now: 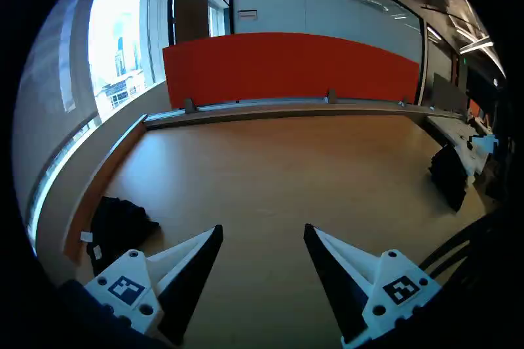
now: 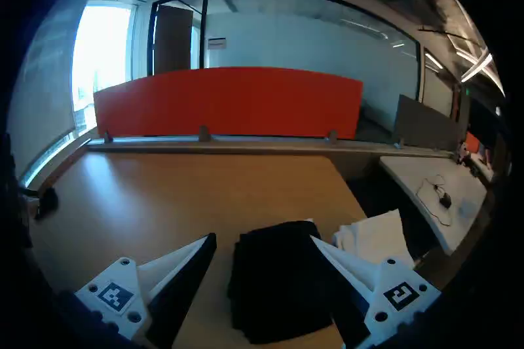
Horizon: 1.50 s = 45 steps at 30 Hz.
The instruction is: Fold towel
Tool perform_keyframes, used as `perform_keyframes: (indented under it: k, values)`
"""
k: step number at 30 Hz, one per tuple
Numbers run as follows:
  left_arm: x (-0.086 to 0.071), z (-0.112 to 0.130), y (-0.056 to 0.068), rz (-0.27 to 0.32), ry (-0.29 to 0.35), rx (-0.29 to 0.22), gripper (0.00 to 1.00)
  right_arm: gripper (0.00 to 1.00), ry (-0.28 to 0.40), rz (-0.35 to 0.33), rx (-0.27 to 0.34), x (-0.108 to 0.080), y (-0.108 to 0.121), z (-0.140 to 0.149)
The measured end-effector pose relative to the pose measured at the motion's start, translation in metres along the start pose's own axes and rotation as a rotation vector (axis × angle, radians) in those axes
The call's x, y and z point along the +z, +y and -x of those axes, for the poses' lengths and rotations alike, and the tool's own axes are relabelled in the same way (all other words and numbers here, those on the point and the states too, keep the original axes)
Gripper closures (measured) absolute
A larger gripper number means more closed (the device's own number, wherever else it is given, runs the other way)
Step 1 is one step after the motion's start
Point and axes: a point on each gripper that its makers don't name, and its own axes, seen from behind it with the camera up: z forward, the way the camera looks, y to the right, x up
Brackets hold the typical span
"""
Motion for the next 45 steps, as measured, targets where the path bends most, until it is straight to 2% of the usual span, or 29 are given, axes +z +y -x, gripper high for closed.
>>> perform_keyframes:
  k: [8,17,23,32,38,45]
  values:
    - [0.004,-0.02,-0.004,-0.006,0.061,-0.007,0.08,0.0,0.057,-0.012,0.02,-0.001,-0.016,-0.015]
    - [0.009,-0.052,-0.013,-0.018,0.144,-0.026,0.08,0.0,0.153,-0.053,0.039,-0.007,-0.048,-0.046]
    - [0.01,-0.07,-0.018,-0.029,0.192,-0.029,0.08,0.0,0.187,-0.082,0.047,-0.007,-0.069,-0.055]
    - [0.01,-0.093,-0.031,-0.067,0.267,-0.043,0.08,0.0,0.267,-0.072,0.072,-0.009,-0.093,-0.078]
    - [0.01,-0.11,-0.029,-0.066,0.312,-0.035,0.08,0.0,0.345,-0.031,0.044,-0.009,-0.108,-0.099]
    - [0.009,-0.122,-0.027,-0.063,0.35,-0.038,0.08,0.0,0.408,-0.027,0.004,-0.013,-0.132,-0.119]
